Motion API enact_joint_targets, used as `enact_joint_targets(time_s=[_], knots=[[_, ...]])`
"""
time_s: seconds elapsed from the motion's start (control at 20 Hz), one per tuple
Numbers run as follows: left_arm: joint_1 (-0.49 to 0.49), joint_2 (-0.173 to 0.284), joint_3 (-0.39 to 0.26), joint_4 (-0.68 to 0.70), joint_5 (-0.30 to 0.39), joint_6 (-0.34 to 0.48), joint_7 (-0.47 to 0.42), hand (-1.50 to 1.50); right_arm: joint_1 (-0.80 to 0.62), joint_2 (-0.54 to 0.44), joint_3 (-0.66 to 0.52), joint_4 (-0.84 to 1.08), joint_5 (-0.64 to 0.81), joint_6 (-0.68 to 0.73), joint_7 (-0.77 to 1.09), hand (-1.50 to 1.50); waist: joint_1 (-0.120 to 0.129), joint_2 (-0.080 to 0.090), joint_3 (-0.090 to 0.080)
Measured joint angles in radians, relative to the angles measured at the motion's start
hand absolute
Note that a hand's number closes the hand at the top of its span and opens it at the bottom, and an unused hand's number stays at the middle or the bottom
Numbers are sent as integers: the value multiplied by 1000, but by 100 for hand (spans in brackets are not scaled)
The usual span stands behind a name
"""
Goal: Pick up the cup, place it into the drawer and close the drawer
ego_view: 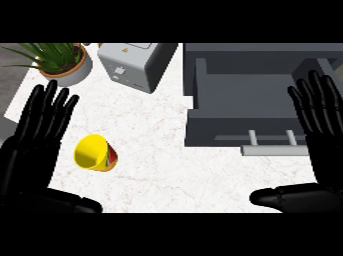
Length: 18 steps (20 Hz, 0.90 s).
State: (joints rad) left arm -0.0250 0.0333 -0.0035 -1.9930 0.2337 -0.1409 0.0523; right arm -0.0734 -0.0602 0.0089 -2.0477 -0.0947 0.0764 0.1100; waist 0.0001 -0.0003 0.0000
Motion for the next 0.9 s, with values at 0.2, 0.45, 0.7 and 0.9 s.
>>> enact_joint_targets(time_s=[0.2,0.45,0.7,0.9], knots=[[-8,-12,-20,14,-29,24,-3,-150,8,5,5,-5,0,6,-8,-150,0,0,0],[15,1,-1,20,-21,12,-3,-150,-5,0,-12,3,-1,7,-7,-150,0,0,0],[57,2,8,43,-26,8,-17,-150,22,13,8,-21,19,-1,-5,-150,0,0,0],[77,10,25,89,-33,-7,-45,-150,-6,3,-13,-1,10,3,-4,-150,1,0,0]])
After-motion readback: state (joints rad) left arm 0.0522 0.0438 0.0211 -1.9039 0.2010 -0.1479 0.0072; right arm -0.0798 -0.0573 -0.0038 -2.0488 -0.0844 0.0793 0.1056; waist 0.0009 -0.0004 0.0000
